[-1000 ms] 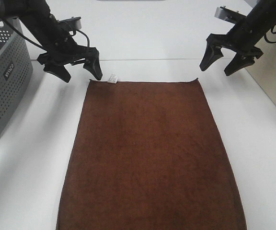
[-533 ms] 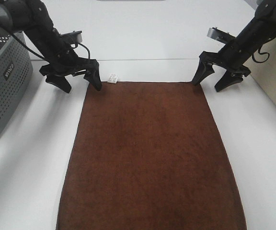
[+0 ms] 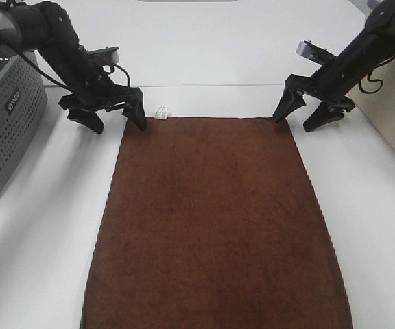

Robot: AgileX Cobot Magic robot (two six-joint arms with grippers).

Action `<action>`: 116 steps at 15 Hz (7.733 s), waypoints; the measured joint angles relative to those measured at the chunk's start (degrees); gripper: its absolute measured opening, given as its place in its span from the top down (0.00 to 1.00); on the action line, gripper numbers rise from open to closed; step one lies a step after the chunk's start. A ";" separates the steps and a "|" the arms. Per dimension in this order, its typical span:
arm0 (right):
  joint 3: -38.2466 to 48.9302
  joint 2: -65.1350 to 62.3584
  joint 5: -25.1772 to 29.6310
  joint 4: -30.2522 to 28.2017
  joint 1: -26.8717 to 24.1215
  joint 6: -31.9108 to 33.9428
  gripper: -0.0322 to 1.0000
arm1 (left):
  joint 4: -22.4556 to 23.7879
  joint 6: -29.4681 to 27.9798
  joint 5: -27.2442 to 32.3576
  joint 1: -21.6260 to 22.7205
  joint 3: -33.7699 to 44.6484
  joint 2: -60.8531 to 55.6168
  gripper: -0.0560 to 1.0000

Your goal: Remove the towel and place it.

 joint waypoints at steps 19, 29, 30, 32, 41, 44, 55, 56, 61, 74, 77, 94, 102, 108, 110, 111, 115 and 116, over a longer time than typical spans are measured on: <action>-0.97 0.86 -4.30 -12.43 8.59 5.79 0.74 | -6.36 0.34 -3.50 -5.21 -0.97 3.21 0.92; -0.69 0.11 -13.12 -15.99 8.82 6.19 0.96 | 2.35 2.06 -8.48 -5.56 -2.29 2.75 0.94; -1.20 0.11 -14.44 -16.79 8.82 6.19 0.96 | 2.92 2.52 -9.51 -5.56 -3.50 3.09 0.94; -3.21 0.57 -16.62 -17.59 8.82 6.19 0.96 | 3.95 2.69 -11.69 -5.56 -6.59 3.32 0.94; -7.16 0.57 -27.10 -17.82 8.82 6.19 0.96 | 5.33 2.86 -25.32 -5.56 -9.40 3.27 0.95; -7.16 0.57 -28.93 -17.82 8.82 6.19 0.96 | 5.90 2.86 -27.10 -5.56 -9.40 3.27 0.95; -7.16 3.55 -34.61 -16.56 8.82 6.19 0.96 | 7.45 2.86 -31.63 -5.56 -9.45 5.44 0.95; -7.16 3.55 -35.29 -16.56 8.82 6.19 0.96 | 7.45 2.86 -32.49 -5.56 -9.45 5.90 0.95; -7.16 3.55 -35.81 -16.50 8.82 6.19 0.96 | 7.56 2.86 -35.75 -5.56 -9.45 6.53 0.95; -7.22 6.88 -37.87 -14.38 8.82 6.19 0.96 | 7.56 2.86 -39.53 -5.56 -9.63 9.34 0.95; -7.22 6.88 -39.88 -13.29 8.82 6.19 0.95 | 7.56 2.86 -42.00 -5.56 -9.63 9.34 0.94; -7.33 2.35 -35.18 -12.09 8.82 6.02 0.21 | 10.71 2.69 -45.15 -4.18 -9.63 9.91 0.33; -7.33 2.35 -33.40 -12.09 8.82 5.79 0.21 | 9.68 2.69 -49.50 -3.55 -9.63 14.84 0.33; -7.33 2.35 -32.49 -12.09 8.82 5.61 0.21 | 9.97 2.64 -49.68 -2.86 -9.63 14.90 0.33; -7.33 2.35 -32.43 -12.09 8.82 4.98 0.21 | 9.91 2.64 -49.68 -2.75 -9.63 14.90 0.33; -7.33 2.35 -32.43 -12.09 8.82 4.58 0.21 | 9.91 2.64 -49.68 -2.75 -9.63 14.90 0.33; -7.33 1.32 -31.51 -13.41 8.82 4.53 0.21 | 7.33 2.64 -48.70 -2.75 -9.63 12.89 0.33; -7.33 0.34 -30.60 -13.69 8.82 4.53 0.21 | 5.50 2.64 -48.64 -2.75 -9.63 11.46 0.33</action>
